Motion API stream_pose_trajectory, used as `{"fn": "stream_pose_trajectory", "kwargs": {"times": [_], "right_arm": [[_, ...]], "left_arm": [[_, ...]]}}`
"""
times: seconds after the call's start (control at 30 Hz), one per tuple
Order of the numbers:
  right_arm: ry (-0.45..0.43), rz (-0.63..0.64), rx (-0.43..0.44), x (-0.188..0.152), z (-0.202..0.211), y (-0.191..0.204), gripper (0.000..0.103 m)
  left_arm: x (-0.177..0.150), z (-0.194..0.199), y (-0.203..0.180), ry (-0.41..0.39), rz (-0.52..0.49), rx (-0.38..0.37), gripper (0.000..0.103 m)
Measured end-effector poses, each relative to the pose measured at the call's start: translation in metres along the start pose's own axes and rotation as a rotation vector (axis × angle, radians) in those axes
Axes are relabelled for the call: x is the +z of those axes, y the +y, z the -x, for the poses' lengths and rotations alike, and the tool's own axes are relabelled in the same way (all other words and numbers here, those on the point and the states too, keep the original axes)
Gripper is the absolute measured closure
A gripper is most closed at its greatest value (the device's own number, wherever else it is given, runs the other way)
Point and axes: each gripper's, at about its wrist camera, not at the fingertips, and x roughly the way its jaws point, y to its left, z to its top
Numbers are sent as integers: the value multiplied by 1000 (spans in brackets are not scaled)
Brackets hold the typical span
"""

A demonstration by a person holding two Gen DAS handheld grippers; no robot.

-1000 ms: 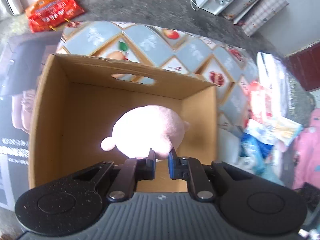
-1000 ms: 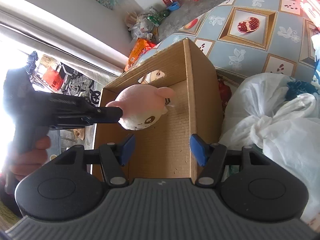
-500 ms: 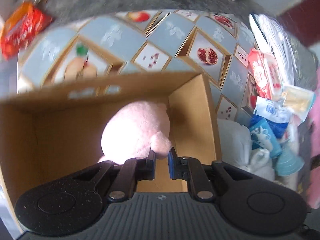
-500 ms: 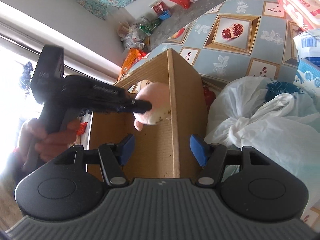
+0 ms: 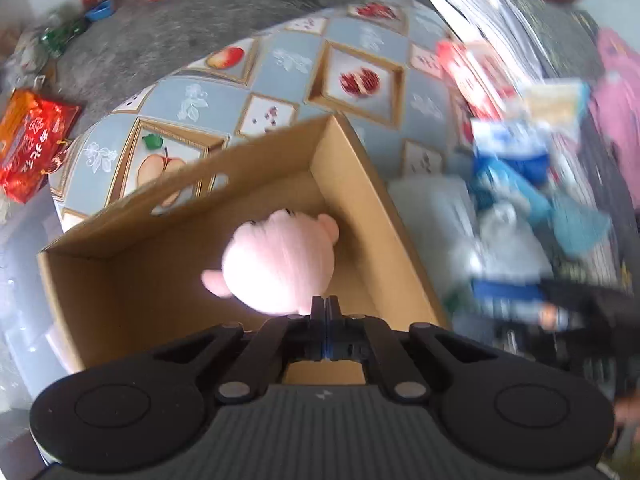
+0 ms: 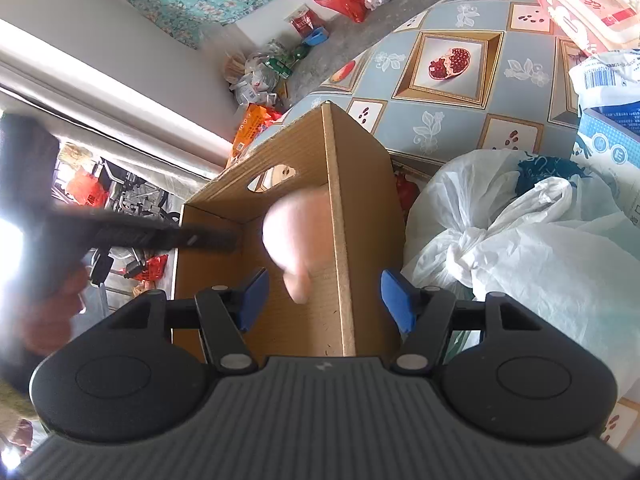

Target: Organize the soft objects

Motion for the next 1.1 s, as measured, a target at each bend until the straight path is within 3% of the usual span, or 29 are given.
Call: {"fn": "stream_pose_trajectory", "kwargs": {"times": [0.1,0.23,0.37,0.47,0.57,0.67,0.77,0.87,1.0,1.1], "right_arm": [[3,-6,-6,-1,-3,-1,41],[-1,-8,-11,-3,-4,1,41],[2,17,-25,-3,-5,5,41],[7,21,-35,-3,-6,6,41],[12,24,-44,-4,-5,8,41],[20,22,-53,-6,-7,8,41],[22,20,-64,-9,-7,6,41],[21,12,-72,-13,-7,3,40],[13,-2,-80,-18,-6,-1,40],[4,-14,-84,-20,-4,-3,40]], "left_arm": [[-7,0,1,25,-53,34,102],[-10,-22,11,43,-19,71,99],[-22,-41,20,15,75,55,77],[-35,-52,16,-25,102,64,74],[-47,-69,4,-24,80,74,64],[-54,-89,3,7,160,1,62],[-58,-104,14,6,291,-85,54],[-59,-113,23,-26,372,-104,52],[-58,-122,28,-40,405,-89,53],[-55,-131,29,-31,416,-57,64]]}}
